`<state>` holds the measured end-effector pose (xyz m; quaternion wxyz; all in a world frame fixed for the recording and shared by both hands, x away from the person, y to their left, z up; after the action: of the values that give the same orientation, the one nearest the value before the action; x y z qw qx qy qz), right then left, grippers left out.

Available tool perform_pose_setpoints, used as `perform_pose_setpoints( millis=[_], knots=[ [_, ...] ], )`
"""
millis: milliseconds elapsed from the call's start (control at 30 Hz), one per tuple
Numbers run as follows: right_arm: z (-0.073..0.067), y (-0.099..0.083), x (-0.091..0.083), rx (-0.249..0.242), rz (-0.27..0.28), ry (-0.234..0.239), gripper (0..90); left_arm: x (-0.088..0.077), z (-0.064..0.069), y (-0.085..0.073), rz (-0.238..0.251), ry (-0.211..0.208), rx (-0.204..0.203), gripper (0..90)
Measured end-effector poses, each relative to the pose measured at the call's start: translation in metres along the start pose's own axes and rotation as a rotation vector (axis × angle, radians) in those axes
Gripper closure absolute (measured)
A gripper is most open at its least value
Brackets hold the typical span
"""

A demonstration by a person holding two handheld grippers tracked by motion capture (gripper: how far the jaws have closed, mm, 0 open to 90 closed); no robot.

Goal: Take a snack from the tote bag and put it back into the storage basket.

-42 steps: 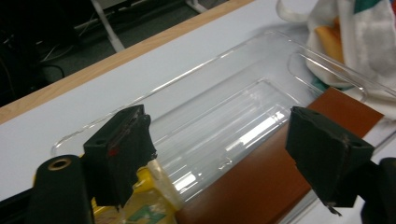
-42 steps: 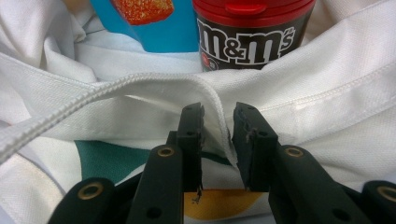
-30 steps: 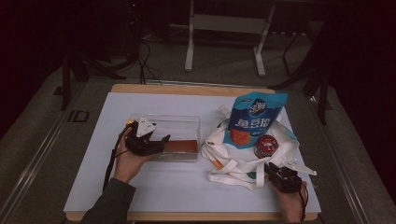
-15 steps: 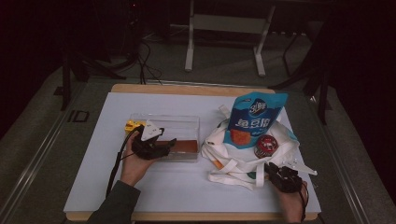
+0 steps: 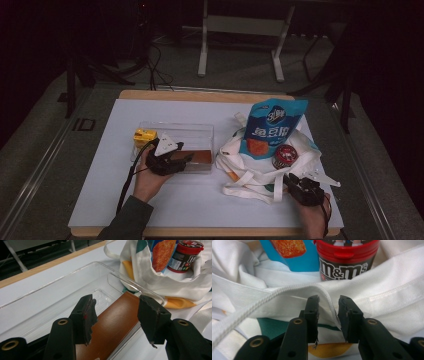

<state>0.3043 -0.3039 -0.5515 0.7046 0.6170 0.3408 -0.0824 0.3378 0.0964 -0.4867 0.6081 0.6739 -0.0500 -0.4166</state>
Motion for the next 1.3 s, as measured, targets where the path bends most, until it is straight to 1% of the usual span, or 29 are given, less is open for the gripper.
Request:
perform_pose_setpoints(
  millis=[67,300,500,567,600,633,667,767,867,933,1100,1300],
  knots=[
    [0.000,0.002,-0.002,0.007,0.008,0.007,67.7,0.000,0.002,-0.001,0.004,-0.012,-0.005,47.2],
    [-0.001,0.007,-0.009,0.003,0.030,0.016,66.1,-0.003,0.010,-0.004,0.010,-0.014,0.010,47.3],
    [0.001,0.010,-0.018,0.001,0.031,0.030,63.0,-0.008,0.012,-0.007,0.020,-0.028,0.004,47.6],
    [0.001,0.010,-0.021,-0.006,0.020,0.049,60.4,-0.009,0.012,-0.008,0.018,-0.030,-0.001,47.0],
    [0.001,0.010,-0.022,-0.018,0.011,0.058,59.2,-0.009,0.012,-0.008,0.020,-0.030,-0.002,46.6],
    [0.001,0.010,-0.023,-0.029,0.003,0.053,58.3,-0.010,0.013,-0.009,0.024,-0.032,-0.001,46.6],
    [0.001,0.009,-0.024,-0.028,-0.002,0.055,57.2,-0.010,0.013,-0.009,0.024,-0.036,-0.003,46.7],
    [0.005,0.007,-0.027,-0.022,-0.019,0.048,54.3,-0.010,0.016,-0.011,0.028,-0.039,0.000,46.9],
    [0.010,0.008,-0.031,-0.007,-0.017,0.032,51.8,-0.010,0.020,-0.012,0.035,-0.046,0.012,47.7],
    [0.013,0.010,-0.034,0.000,-0.009,0.023,49.8,-0.009,0.023,-0.013,0.034,-0.056,0.018,47.9],
    [0.019,0.017,-0.041,0.004,0.009,0.016,49.7,-0.008,0.032,-0.017,0.040,-0.079,0.026,49.6],
    [0.023,0.027,-0.045,0.003,0.035,0.017,52.2,-0.009,0.039,-0.022,0.054,-0.106,0.042,50.2]
  ],
)
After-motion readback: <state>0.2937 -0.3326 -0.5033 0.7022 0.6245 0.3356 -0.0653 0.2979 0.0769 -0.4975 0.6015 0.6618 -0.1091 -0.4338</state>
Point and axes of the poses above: each handheld gripper's, and its own axes: x roughly forward along the jaws, y roughly out of its top, z roughly to its right, the point moved 5 cm from there along x, roughly forward along the jaws, and after that the axes turned 7 degrees about -x, right-handed, at the moved point
